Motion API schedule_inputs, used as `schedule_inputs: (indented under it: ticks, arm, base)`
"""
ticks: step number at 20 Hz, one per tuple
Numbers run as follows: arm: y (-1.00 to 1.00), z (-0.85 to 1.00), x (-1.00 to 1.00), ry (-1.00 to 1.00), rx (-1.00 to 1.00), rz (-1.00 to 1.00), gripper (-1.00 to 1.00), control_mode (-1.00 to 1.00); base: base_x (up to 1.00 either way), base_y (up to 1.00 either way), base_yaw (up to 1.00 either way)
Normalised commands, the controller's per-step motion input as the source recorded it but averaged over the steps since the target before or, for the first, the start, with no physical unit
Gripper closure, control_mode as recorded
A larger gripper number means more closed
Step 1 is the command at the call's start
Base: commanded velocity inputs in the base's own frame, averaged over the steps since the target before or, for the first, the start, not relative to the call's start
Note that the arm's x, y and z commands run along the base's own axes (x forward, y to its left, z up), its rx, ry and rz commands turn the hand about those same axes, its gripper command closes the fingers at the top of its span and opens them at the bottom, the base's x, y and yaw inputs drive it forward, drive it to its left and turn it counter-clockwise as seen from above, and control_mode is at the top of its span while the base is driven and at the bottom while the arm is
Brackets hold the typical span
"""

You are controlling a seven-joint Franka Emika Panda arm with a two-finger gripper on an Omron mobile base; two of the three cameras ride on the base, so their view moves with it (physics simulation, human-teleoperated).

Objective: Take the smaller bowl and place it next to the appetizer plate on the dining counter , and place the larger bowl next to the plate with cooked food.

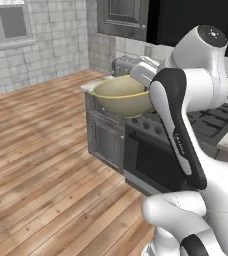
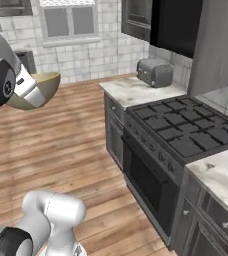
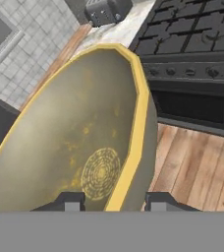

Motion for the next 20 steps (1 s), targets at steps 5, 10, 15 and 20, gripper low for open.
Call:
schedule_inputs:
  ticks: [5,10,15,20]
  arm:
    - [0.0,0.0,0.0,0.0,0.0,0.0,1.0,1.0]
    - [0.0,0.0,0.0,0.0,0.0,0.0,1.0,1.0]
    - [0.0,0.0,0.0,0.0,0.0,0.0,1.0,1.0]
    - [0.0,0.0,0.0,0.0,0.0,0.0,1.0,1.0]
  base:
    - [0.0,0.63,0.44]
    - [0.01,0.71,0.41]
    - [0.0,0.75,0.34]
    - [0.0,0.95,0.26]
